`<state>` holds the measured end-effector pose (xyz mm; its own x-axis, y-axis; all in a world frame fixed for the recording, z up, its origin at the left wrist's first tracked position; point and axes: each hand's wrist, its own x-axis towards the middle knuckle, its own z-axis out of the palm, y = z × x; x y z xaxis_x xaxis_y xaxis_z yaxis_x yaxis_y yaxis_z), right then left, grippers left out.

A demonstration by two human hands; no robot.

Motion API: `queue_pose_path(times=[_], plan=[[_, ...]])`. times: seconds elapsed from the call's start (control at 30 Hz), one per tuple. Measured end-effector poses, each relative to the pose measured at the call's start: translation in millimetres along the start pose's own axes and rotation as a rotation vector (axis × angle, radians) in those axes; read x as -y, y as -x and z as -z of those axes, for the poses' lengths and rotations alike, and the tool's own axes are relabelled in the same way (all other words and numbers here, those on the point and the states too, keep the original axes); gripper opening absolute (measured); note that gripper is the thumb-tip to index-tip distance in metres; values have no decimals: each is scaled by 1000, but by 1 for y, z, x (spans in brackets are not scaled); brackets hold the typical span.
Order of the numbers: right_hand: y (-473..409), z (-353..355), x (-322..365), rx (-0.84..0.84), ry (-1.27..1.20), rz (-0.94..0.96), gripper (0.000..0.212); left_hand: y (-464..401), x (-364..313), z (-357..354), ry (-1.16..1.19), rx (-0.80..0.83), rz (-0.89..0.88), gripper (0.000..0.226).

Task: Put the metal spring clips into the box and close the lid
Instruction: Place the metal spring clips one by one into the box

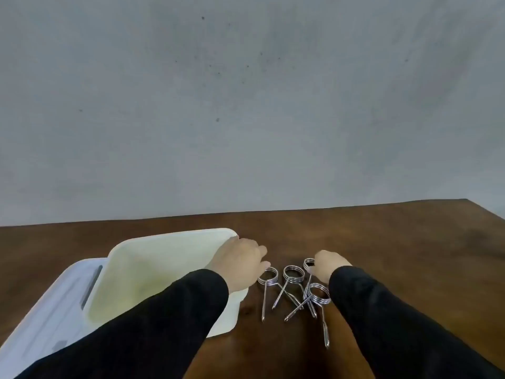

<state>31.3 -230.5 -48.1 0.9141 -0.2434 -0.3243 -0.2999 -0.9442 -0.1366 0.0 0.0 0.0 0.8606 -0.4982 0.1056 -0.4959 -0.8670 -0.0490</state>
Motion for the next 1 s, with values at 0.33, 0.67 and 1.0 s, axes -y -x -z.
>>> queue_pose_path(times=[0.33, 0.67, 1.0], plan=[[-21, -13, 3, -74, -47, -53, 28, -3, 11, 0, 119, -74, 13, 46], [11, 72, 59, -270, -75, 158, 38, 57, 165, 34, 250, -225, 405, 29], [119, 68, 273, 18, 12, 600, 33, 109, 234, -6, 741, 4, 644, 36]])
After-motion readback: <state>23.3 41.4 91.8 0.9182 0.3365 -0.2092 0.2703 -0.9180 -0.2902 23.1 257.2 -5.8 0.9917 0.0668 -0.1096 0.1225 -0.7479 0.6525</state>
